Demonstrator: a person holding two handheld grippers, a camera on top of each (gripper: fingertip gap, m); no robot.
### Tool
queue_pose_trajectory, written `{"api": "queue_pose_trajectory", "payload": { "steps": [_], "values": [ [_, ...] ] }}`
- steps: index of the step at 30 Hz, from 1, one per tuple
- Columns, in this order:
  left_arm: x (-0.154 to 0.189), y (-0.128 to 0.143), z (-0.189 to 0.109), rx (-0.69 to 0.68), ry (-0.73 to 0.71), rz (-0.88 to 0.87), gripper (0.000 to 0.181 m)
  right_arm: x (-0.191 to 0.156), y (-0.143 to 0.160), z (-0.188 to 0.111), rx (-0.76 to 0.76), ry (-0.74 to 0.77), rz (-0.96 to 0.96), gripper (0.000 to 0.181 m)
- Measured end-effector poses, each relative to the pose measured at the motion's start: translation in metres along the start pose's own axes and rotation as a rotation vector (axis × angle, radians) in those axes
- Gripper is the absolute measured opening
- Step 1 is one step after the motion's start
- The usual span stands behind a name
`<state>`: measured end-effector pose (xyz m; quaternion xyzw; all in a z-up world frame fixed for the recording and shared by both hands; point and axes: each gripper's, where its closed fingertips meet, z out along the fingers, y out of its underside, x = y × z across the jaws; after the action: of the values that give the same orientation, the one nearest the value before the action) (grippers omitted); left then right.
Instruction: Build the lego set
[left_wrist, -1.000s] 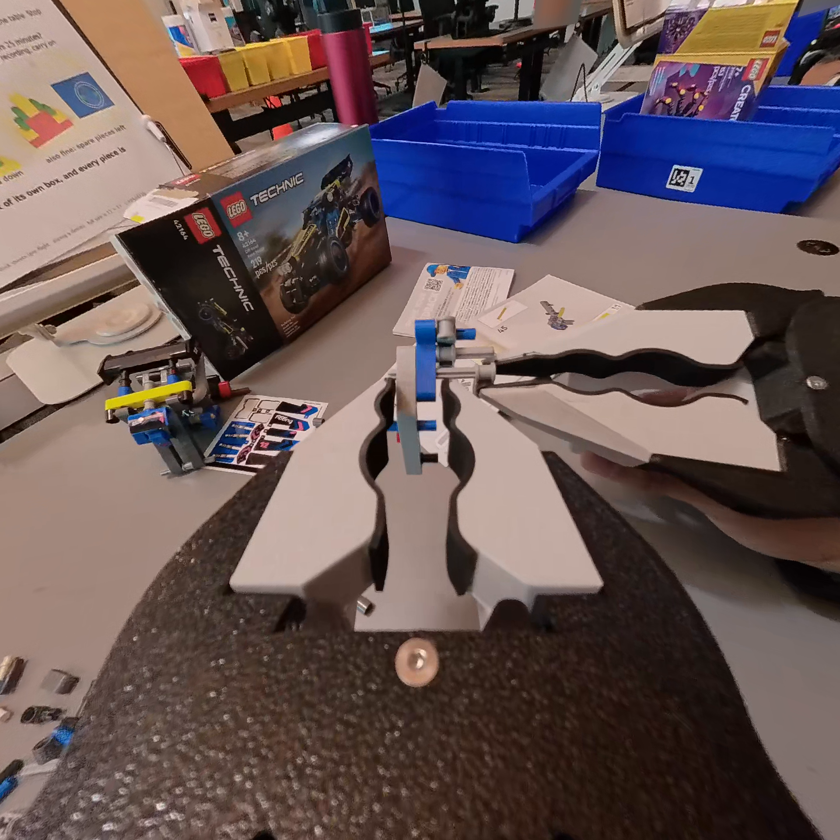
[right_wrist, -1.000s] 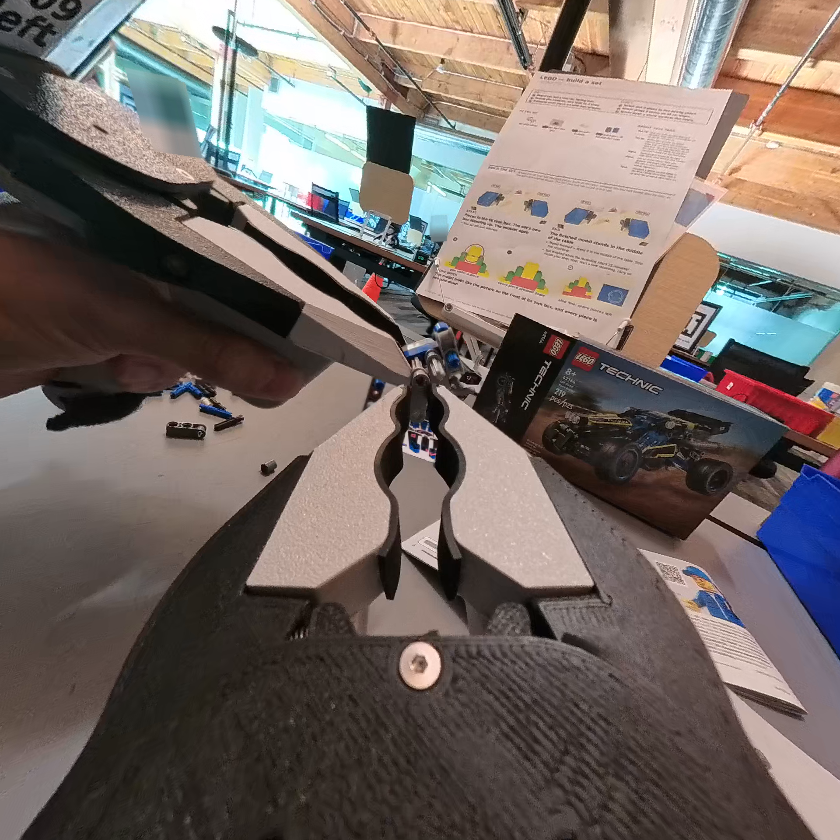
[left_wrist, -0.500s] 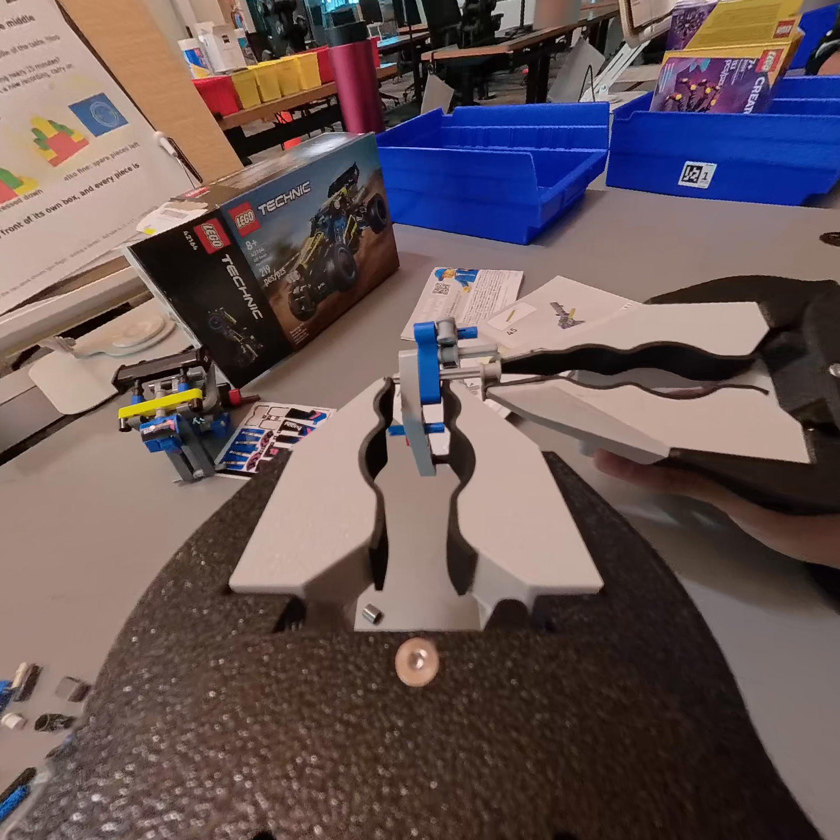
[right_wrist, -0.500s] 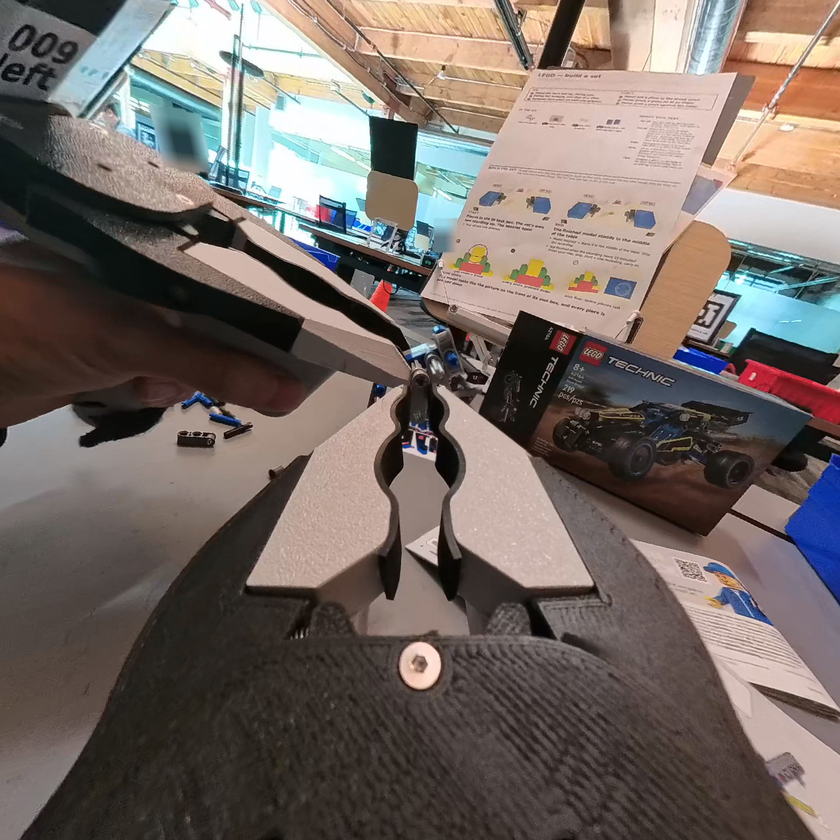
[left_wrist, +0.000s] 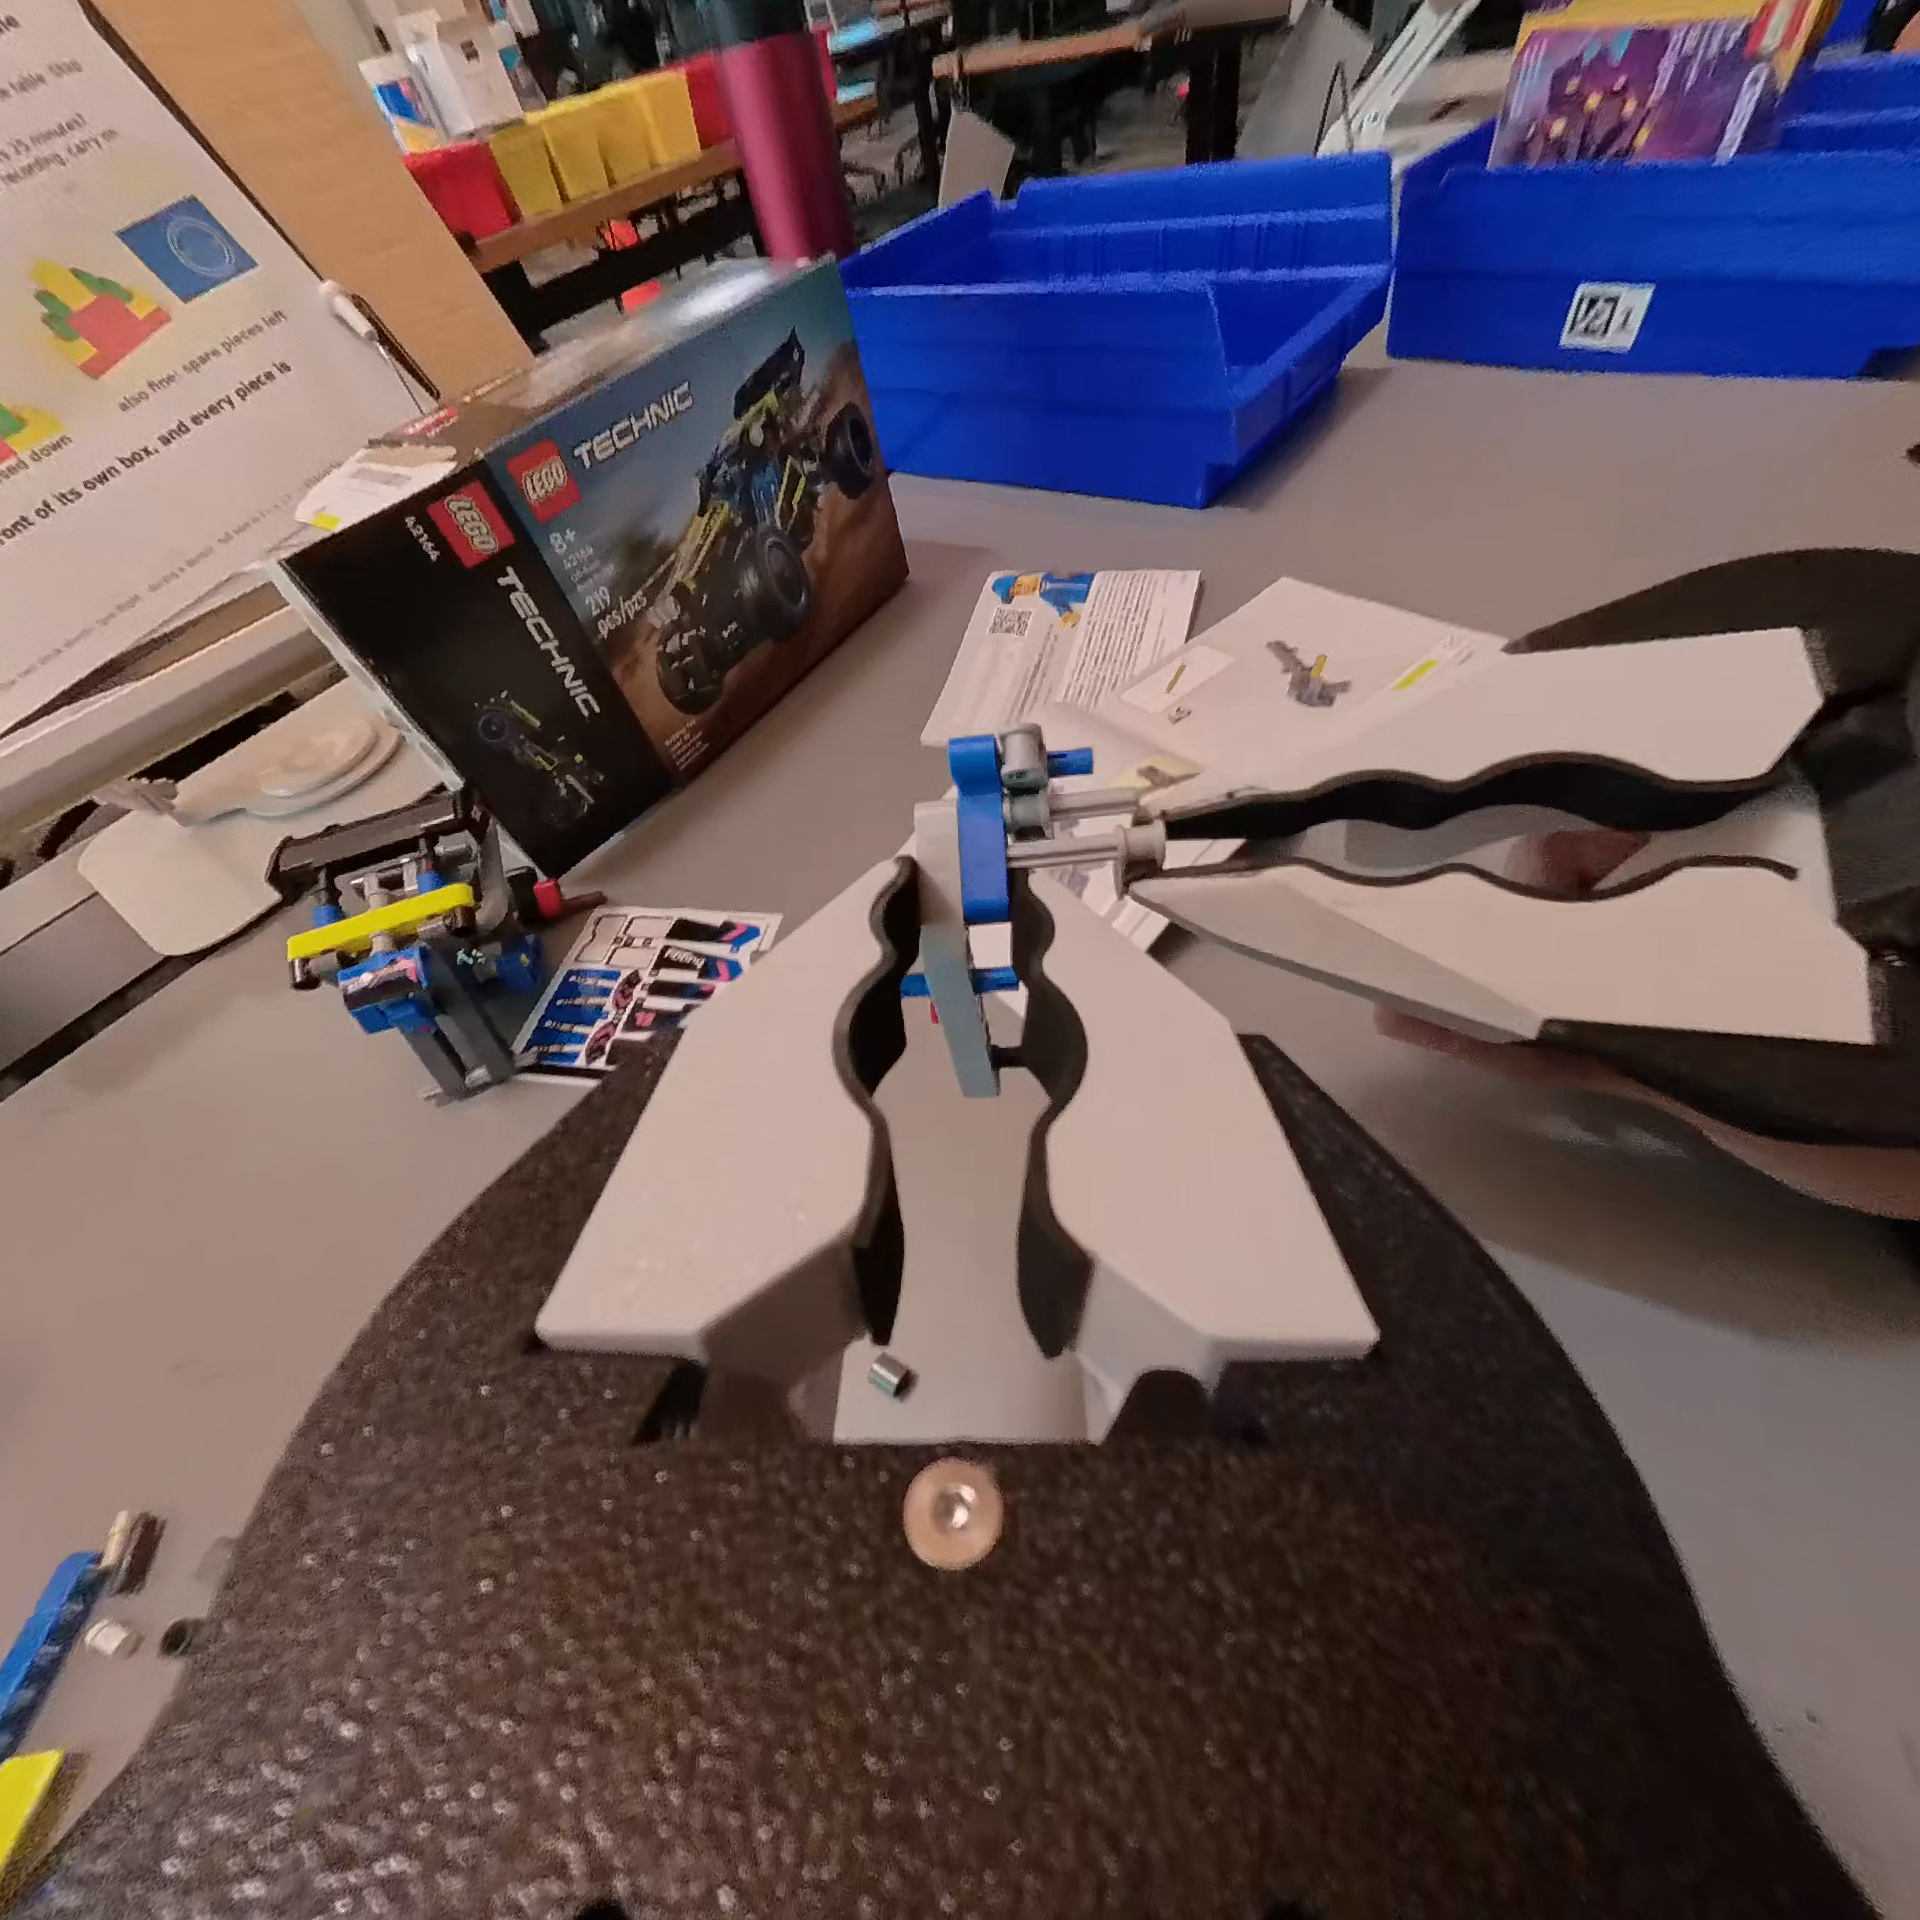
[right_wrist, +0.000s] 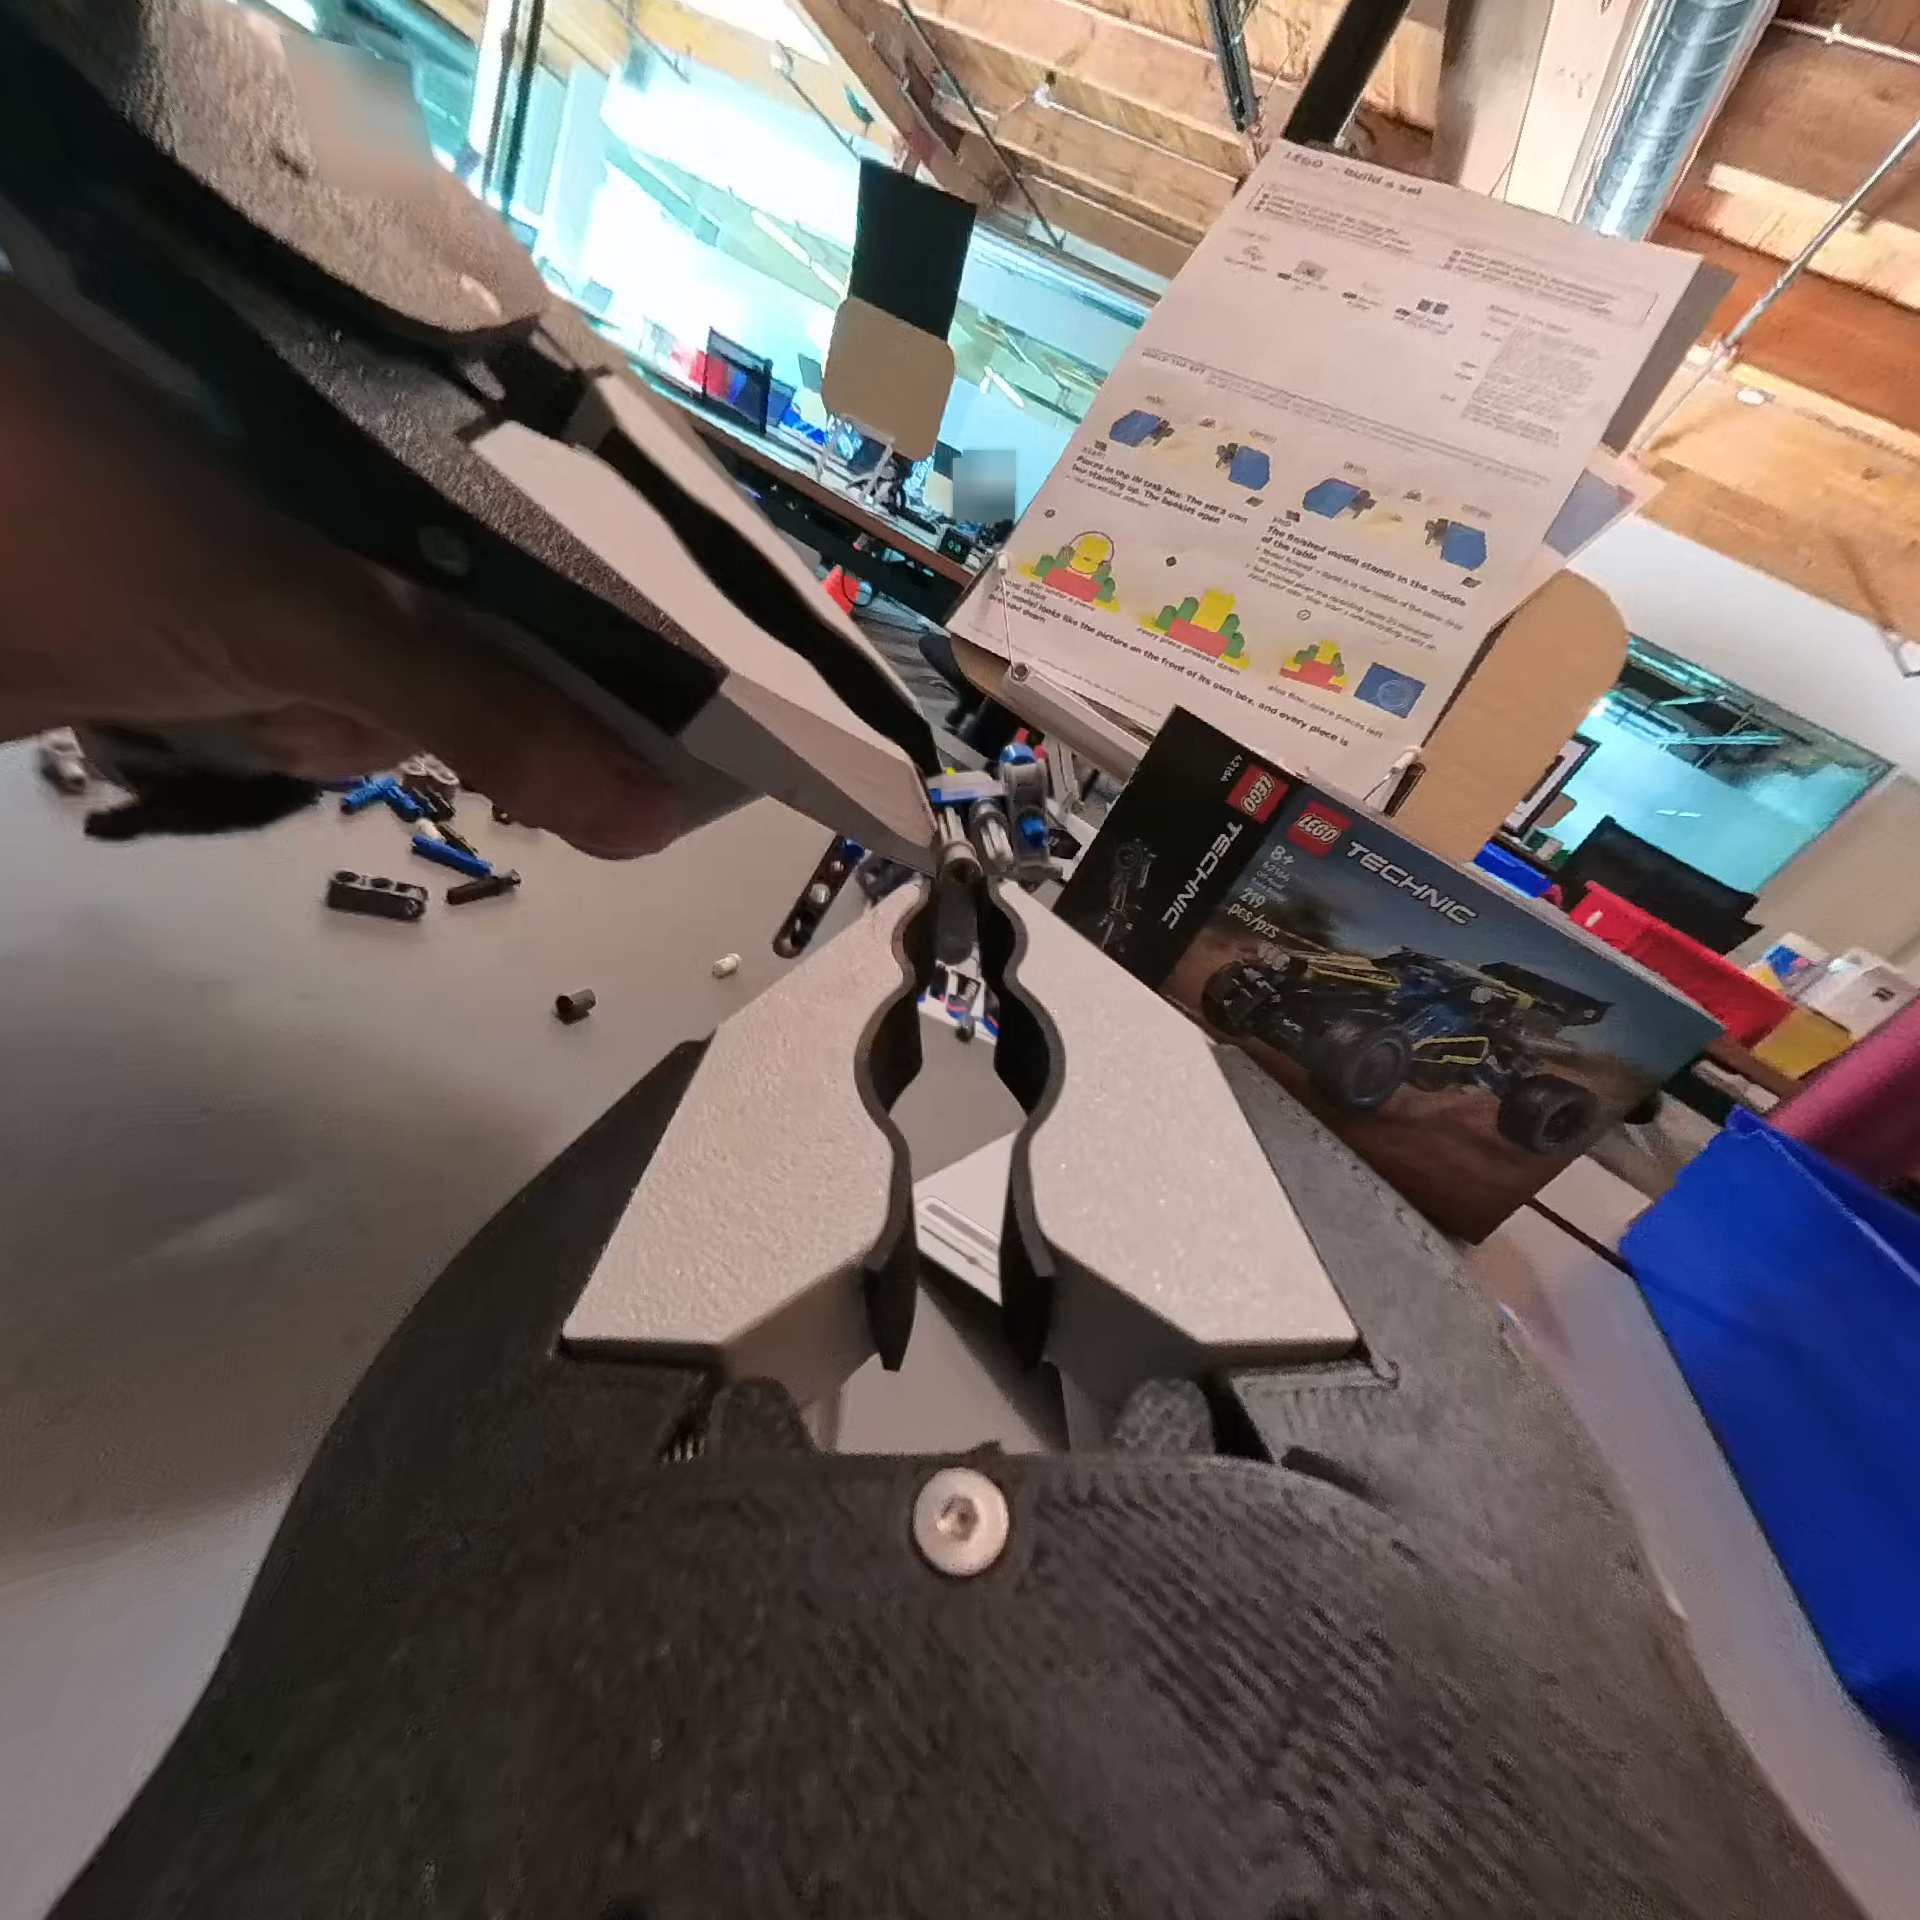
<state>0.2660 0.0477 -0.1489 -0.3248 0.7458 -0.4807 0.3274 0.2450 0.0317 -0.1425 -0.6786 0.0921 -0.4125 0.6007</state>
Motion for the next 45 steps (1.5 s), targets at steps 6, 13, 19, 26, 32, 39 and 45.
{"api": "queue_pose_trajectory", "payload": {
  "steps": [6, 13, 19, 26, 32, 39, 45],
  "values": [
    [0.002, 0.002, -0.002, -0.079, 0.017, 0.003, 0.014, 0.000, -0.001, -0.001, -0.015, 0.028, -0.094, 0.006],
    [0.000, -0.002, -0.001, -0.042, 0.041, -0.175, 0.014, 0.003, -0.012, -0.004, 0.076, 0.047, -0.056, 0.005],
    [-0.001, -0.005, -0.005, -0.028, 0.045, -0.179, 0.014, 0.002, -0.016, -0.005, 0.115, 0.008, 0.040, 0.006],
    [-0.001, -0.001, -0.003, -0.042, 0.030, -0.147, 0.014, -0.001, -0.013, -0.005, 0.097, -0.026, 0.041, 0.000],
    [-0.004, 0.001, -0.005, -0.066, -0.014, -0.044, 0.014, -0.004, -0.010, -0.003, 0.071, -0.037, 0.000, 0.000],
    [-0.004, 0.003, -0.006, -0.066, -0.001, 0.016, 0.014, -0.008, -0.009, -0.003, 0.062, -0.043, -0.044, 0.000],
    [-0.006, -0.001, -0.005, -0.002, 0.035, -0.213, 0.014, 0.002, -0.013, -0.006, 0.098, 0.020, 0.014, 0.003]
  ]
}}
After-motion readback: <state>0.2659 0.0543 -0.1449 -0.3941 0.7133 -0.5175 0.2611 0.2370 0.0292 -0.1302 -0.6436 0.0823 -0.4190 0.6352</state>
